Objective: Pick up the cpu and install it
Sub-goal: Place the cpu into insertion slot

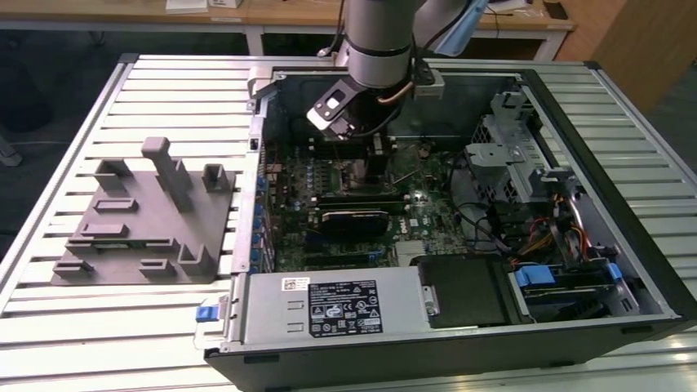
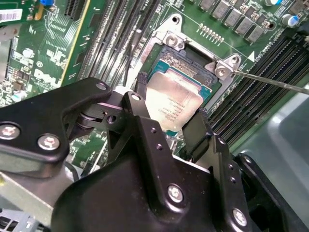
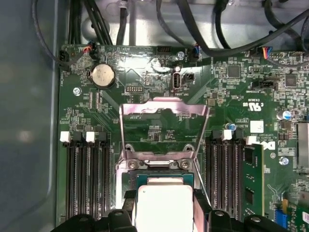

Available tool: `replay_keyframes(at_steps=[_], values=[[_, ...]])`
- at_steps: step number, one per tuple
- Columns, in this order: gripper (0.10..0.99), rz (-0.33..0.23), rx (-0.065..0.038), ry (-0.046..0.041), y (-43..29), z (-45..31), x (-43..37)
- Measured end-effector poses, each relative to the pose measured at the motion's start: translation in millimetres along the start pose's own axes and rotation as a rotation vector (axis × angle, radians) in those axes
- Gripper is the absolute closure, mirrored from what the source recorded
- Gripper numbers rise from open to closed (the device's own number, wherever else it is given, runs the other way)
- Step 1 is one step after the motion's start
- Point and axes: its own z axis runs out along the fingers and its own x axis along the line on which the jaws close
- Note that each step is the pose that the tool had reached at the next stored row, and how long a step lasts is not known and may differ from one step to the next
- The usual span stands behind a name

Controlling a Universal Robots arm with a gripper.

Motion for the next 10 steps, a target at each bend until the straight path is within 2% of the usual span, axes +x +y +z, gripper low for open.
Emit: replay_keyframes(at_steps=[10], values=[[0.545,0.0,0.0,-0.0046,-1.7,8.9,3.7]])
